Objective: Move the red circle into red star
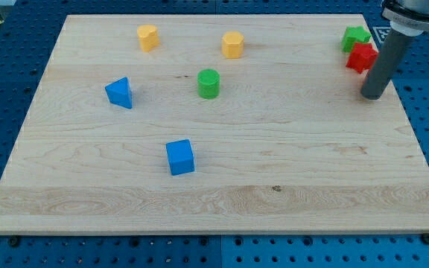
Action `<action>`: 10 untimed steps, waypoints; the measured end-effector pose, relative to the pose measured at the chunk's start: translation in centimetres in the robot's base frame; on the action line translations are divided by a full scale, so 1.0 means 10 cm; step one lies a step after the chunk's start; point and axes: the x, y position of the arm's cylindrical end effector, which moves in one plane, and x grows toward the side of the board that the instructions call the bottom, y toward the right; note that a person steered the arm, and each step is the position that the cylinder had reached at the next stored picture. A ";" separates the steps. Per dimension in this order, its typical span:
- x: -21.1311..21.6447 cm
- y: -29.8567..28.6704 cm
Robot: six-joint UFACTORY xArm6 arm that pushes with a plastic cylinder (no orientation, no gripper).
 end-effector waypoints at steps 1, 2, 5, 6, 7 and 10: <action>-0.07 0.00; 0.06 0.01; -0.09 0.39; -0.12 0.32; -0.12 0.32; 0.24 0.24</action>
